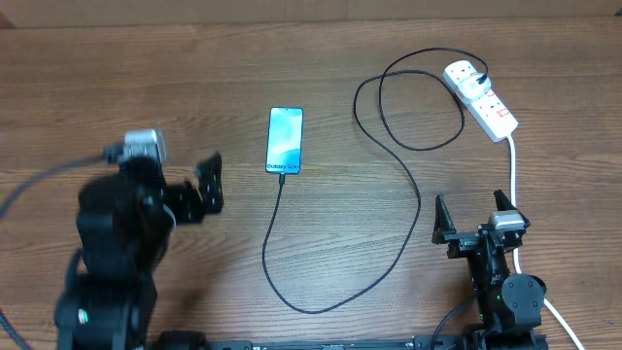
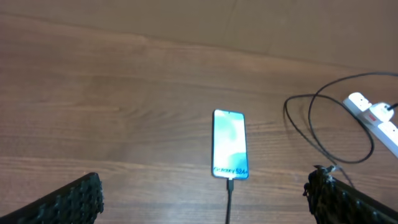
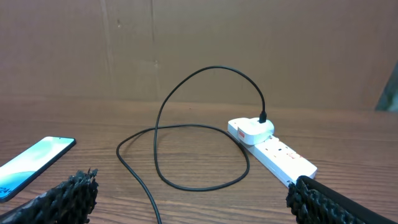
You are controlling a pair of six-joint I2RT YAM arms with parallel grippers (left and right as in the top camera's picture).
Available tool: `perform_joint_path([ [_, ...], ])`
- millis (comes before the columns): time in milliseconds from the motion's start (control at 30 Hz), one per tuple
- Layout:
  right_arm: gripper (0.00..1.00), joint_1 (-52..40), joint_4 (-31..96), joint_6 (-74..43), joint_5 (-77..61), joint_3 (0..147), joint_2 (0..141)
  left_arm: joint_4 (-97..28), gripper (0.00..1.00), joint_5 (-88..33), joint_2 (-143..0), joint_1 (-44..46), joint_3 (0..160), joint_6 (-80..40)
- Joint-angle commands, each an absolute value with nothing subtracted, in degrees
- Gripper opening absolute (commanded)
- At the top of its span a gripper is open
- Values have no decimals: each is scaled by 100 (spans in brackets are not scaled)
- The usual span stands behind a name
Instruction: Plug charger to phone and switch on socket
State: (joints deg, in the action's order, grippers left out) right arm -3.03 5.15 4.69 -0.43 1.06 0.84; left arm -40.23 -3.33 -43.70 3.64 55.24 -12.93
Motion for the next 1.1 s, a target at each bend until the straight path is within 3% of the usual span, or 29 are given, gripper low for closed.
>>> perform_joint_path([
  [0, 100, -292, 484, 451, -8, 49, 16, -3739, 99, -163, -3579, 329, 4825, -1157],
  [333, 100, -292, 484, 451, -8, 49, 16, -3092, 100, -145, -1684, 329, 3076, -1162],
  [700, 100, -292, 482, 454, -8, 49, 16, -1286, 100, -148, -976, 329, 1647, -1223],
  [1067, 100, -292, 482, 451, -8, 49, 16, -930, 100, -43, -233, 329, 952, -1170],
])
